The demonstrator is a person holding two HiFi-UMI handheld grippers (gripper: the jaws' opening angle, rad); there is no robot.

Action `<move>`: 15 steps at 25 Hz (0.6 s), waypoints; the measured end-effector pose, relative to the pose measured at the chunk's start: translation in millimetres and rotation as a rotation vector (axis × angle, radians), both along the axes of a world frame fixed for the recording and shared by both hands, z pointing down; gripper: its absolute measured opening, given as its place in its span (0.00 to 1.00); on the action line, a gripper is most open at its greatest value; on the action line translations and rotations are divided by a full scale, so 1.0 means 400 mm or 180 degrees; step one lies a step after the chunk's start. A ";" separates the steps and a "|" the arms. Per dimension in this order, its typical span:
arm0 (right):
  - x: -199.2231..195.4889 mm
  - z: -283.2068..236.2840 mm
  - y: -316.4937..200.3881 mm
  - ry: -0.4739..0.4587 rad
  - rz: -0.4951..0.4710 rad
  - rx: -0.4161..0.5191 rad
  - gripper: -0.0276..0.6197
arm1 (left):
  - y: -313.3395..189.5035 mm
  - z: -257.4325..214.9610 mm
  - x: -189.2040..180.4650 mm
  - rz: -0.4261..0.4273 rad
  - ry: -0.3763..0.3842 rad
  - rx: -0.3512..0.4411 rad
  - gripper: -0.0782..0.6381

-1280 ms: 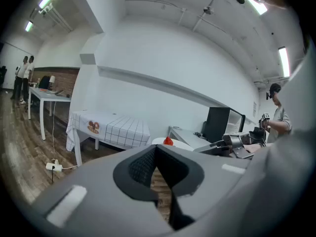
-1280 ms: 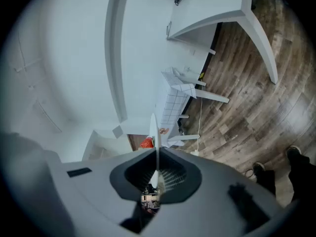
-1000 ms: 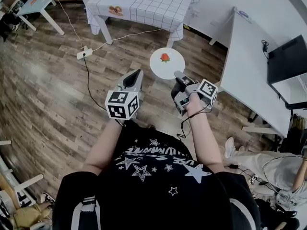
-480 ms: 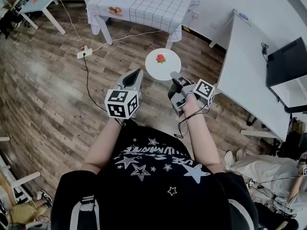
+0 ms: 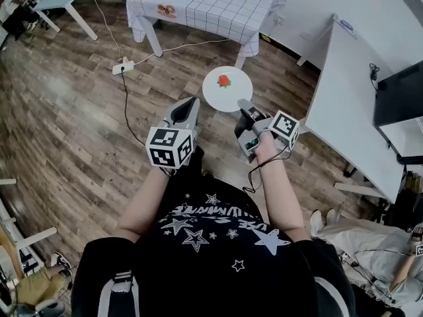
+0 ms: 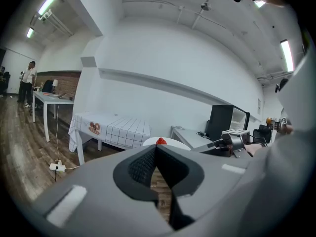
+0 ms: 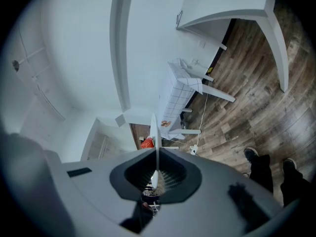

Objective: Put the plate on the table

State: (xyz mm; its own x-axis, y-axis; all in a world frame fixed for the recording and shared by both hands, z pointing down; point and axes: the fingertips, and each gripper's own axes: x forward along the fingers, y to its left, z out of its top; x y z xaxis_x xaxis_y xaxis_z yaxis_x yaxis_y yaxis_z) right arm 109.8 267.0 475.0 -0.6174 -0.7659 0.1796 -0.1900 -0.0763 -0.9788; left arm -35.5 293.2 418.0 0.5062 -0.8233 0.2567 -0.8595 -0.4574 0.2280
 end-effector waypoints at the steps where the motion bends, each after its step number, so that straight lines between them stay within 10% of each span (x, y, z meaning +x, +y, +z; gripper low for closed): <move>1: 0.000 0.000 -0.005 -0.0017 0.0008 0.0010 0.08 | -0.007 0.002 0.000 -0.0002 0.0012 -0.0009 0.12; 15: 0.054 0.031 -0.192 0.0019 0.0216 -0.0148 0.08 | -0.231 0.043 0.028 0.0165 0.0091 -0.0122 0.12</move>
State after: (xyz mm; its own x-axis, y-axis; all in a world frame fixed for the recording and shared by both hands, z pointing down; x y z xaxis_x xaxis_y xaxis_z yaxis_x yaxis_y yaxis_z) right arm 131.5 190.2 487.5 -0.5632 -0.7966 0.2196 -0.1888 -0.1346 -0.9727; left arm -24.2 200.8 435.3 0.5556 -0.7856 0.2724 -0.8277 -0.4917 0.2703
